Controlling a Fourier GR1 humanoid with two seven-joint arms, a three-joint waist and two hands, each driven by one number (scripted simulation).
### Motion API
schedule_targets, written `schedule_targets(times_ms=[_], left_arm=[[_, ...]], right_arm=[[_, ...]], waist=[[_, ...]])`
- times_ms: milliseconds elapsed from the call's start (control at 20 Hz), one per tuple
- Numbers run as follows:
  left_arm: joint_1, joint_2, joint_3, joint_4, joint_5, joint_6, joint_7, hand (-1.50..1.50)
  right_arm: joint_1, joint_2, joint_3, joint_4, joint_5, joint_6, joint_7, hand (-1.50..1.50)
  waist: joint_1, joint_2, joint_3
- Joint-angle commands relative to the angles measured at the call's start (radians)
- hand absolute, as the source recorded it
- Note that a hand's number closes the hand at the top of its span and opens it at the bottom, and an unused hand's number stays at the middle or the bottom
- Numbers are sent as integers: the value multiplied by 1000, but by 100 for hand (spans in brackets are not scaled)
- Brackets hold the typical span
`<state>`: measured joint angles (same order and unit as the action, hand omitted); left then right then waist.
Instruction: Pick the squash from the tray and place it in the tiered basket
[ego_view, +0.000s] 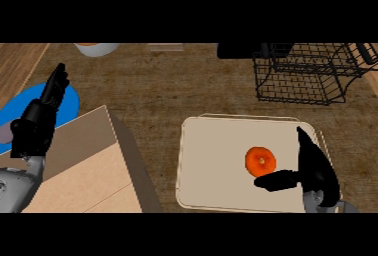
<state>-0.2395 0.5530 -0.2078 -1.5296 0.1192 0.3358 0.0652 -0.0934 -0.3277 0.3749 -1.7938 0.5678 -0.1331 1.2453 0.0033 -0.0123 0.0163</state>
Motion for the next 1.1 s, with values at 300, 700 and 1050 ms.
schedule_targets(times_ms=[300,700,1050], left_arm=[[72,-43,-30,51,-26,12,18,0],[59,-38,-27,26,-26,8,44,0],[96,-9,11,33,-1,-36,7,0]], right_arm=[[-57,136,20,59,156,86,242,-150],[-63,212,-65,95,178,162,235,-150],[-6,285,-84,150,253,132,146,-150]], waist=[[4,15,-20],[-1,13,-18],[2,13,-18]])
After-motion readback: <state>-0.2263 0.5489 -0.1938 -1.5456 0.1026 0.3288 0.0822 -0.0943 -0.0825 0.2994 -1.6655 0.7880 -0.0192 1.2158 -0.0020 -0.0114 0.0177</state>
